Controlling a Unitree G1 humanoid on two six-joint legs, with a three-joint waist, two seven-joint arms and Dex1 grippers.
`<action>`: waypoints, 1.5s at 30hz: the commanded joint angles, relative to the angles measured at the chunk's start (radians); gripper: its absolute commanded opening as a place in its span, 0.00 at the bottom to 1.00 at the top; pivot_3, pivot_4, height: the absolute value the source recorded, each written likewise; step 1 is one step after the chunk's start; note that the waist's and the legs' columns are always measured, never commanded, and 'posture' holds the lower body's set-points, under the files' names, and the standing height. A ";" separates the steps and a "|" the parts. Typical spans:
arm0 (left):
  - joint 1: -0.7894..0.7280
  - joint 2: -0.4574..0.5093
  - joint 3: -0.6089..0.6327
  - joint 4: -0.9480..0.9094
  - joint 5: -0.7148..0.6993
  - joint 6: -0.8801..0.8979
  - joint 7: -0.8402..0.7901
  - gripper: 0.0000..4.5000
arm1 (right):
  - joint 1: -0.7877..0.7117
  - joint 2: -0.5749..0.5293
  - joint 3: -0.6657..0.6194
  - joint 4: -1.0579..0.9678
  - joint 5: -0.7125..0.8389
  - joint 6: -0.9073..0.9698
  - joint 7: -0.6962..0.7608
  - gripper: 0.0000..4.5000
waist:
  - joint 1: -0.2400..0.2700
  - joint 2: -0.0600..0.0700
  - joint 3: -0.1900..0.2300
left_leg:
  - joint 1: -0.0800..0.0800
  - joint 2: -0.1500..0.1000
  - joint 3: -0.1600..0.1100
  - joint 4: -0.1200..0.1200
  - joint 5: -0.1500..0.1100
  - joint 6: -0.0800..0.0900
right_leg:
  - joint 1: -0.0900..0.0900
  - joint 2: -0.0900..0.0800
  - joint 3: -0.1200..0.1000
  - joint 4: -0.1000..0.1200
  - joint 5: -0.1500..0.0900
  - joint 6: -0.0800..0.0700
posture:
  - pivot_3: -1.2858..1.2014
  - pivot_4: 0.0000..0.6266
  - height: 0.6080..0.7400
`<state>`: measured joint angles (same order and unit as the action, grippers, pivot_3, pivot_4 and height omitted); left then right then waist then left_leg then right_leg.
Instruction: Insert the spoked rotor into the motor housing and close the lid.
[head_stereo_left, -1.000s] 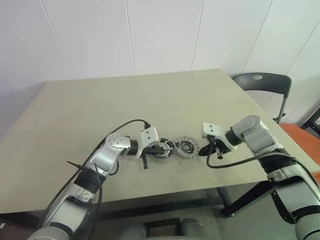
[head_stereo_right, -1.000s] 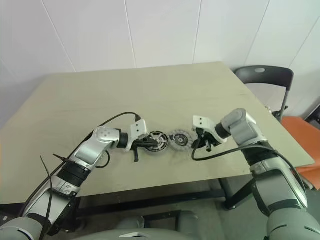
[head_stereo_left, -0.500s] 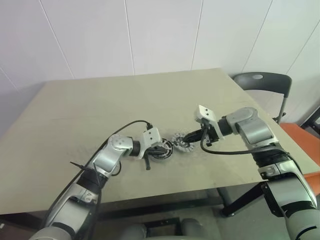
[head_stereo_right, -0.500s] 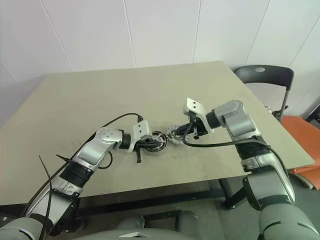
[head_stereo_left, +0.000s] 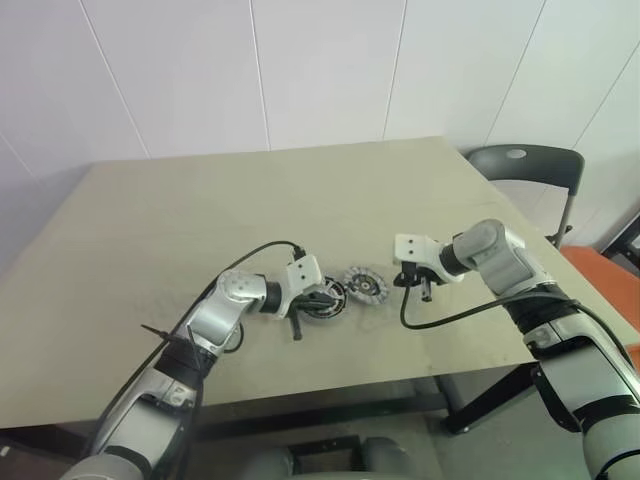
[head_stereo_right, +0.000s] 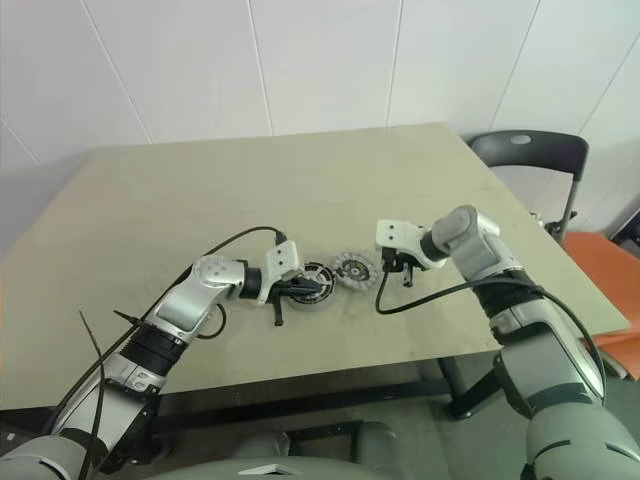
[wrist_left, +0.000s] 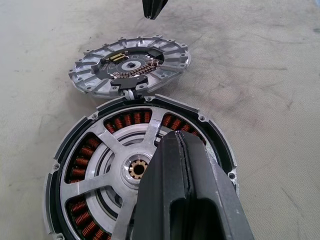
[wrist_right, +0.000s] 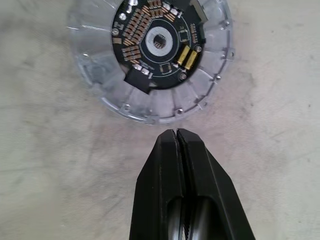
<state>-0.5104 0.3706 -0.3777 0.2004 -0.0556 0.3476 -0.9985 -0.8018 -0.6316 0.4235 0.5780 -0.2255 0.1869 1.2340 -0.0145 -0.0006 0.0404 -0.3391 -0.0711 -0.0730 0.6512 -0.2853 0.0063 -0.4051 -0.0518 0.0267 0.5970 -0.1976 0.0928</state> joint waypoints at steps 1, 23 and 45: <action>0.025 0.006 -0.018 0.016 0.016 0.036 0.002 0.00 | 0.000 0.034 -0.009 -0.012 -0.004 -0.028 -0.041 0.01 | -0.001 0.000 0.000 | 0.000 0.000 0.000 0.000 0.000 0.000 | 0.000 0.000 0.000 0.000 0.000 0.000 | 0.52 0.00 1.00; 0.039 0.000 -0.022 -0.012 0.013 0.053 -0.002 0.00 | -0.085 0.105 -0.014 0.165 -0.113 -0.224 -0.364 0.01 | 0.001 0.000 0.000 | 0.000 0.000 -0.001 -0.001 0.000 0.000 | 0.000 0.000 0.000 -0.001 0.002 -0.004 | 0.52 0.00 1.00; 0.050 0.000 -0.015 -0.031 0.011 0.058 0.004 0.00 | 0.107 0.090 -0.046 -0.265 0.107 0.045 0.122 0.01 | -0.011 -0.001 -0.001 | 0.001 0.000 -0.002 -0.002 0.000 0.000 | 0.001 0.001 0.000 -0.001 -0.001 -0.001 | 0.52 0.00 1.00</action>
<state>-0.4753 0.3690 -0.3685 0.1467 -0.0555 0.3853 -0.9921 -0.6790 -0.5980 0.3935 0.4255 -0.2277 0.1993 1.3001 -0.0258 -0.0012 0.0398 -0.3382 -0.0712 -0.0755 0.6488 -0.2856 0.0067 -0.4049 -0.0505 0.0270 0.5965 -0.1987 0.0921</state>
